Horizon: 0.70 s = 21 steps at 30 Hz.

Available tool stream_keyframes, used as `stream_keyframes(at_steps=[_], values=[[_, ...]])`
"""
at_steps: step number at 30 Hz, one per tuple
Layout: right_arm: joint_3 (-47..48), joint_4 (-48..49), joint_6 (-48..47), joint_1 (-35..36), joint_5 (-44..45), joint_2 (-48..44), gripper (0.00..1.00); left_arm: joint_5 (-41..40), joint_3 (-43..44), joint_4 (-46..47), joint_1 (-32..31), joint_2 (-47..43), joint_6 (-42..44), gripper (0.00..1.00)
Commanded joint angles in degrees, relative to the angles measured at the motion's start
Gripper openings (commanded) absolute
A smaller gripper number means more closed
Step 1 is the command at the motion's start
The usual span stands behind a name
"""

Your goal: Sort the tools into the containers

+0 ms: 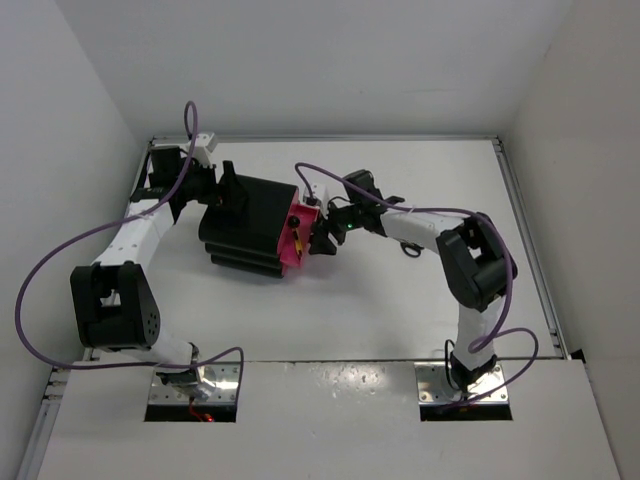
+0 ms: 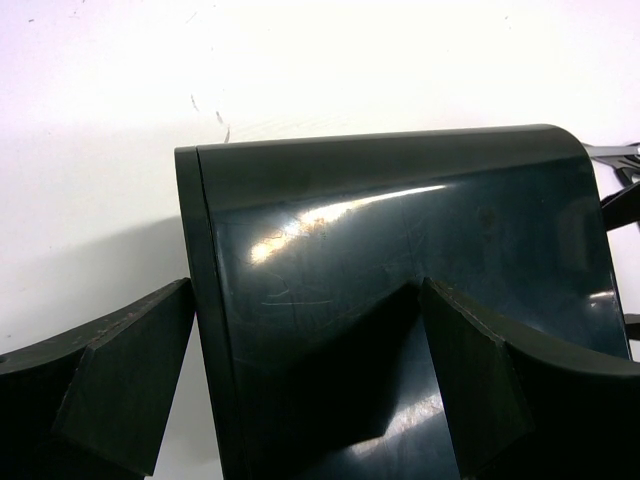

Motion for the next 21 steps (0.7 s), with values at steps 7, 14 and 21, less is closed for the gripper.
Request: stream_keyframes(at_steps=[7,14,21], values=[[3.00,13.64,5.93,3.20,-4.40,3.65,0.63,-6.27,-5.62,-14.88,-0.78,6.90,5.68,0.97],[-1.39,28.75,17.16,3.21,-6.25,4.79,0.67,-6.27,-5.62,-14.88,-0.78,8.13,5.68,0.97],[-4.12,40.01,24.48,3.21,-5.02,5.84,0.68,-6.27,-5.62,-14.88,-0.78,8.13,5.68,0.97]])
